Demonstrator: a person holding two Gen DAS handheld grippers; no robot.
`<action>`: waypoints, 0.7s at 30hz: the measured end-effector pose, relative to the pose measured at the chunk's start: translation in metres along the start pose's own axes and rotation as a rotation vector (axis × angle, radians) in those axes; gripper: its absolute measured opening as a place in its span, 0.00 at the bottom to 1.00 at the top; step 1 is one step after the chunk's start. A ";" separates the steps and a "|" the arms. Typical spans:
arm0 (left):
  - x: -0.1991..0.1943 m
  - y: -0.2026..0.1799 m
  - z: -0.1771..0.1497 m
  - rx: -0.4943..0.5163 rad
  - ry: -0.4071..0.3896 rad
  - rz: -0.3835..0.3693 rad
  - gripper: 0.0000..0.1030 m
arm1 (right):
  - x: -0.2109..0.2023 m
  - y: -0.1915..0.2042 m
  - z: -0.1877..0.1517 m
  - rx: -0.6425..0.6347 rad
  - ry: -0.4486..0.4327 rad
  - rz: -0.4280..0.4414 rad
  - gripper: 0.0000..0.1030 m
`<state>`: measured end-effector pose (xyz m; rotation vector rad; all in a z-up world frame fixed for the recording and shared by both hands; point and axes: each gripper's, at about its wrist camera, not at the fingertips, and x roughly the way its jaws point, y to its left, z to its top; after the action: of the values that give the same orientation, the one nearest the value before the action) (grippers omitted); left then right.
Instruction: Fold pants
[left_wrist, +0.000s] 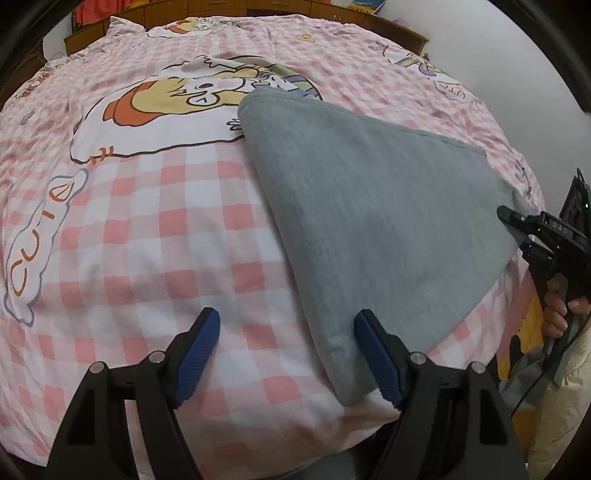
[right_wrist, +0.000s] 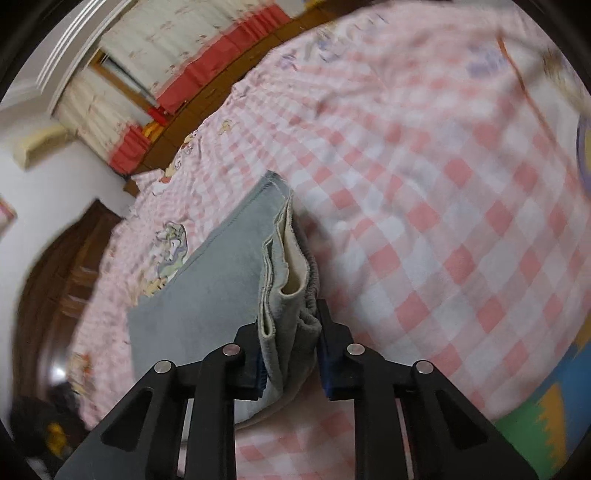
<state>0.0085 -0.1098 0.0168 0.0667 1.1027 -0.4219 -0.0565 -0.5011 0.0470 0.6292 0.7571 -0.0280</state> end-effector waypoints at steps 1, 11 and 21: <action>-0.002 0.002 0.000 -0.008 -0.001 -0.007 0.77 | -0.003 0.010 0.000 -0.048 -0.014 -0.035 0.20; -0.032 0.029 -0.001 -0.081 -0.072 0.026 0.77 | -0.031 0.136 -0.026 -0.590 -0.133 -0.265 0.20; -0.054 0.060 -0.005 -0.139 -0.133 0.032 0.77 | 0.007 0.233 -0.098 -0.943 -0.066 -0.221 0.20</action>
<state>0.0056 -0.0376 0.0531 -0.0651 0.9957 -0.3157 -0.0565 -0.2560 0.1100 -0.3507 0.6805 0.1022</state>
